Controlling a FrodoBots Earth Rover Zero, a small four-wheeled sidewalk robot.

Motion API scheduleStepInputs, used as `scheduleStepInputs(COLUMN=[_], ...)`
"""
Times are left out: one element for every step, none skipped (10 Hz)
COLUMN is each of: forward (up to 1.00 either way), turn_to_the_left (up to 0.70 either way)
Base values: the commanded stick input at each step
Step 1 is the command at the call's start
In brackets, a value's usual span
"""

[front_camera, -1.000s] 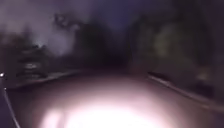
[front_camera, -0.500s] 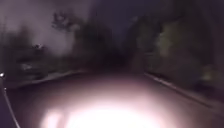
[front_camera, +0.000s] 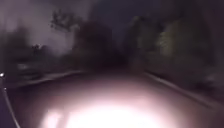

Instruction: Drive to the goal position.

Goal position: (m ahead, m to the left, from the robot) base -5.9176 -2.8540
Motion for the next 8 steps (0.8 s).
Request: scheduleStepInputs(forward=[0.50, 0.50, 0.50, 0.50, 0.50, 0.50, 0.50, 0.50], turn_to_the_left=[0.00, 0.00, 0.00, 0.00, 0.00, 0.00, 0.00, 0.00])
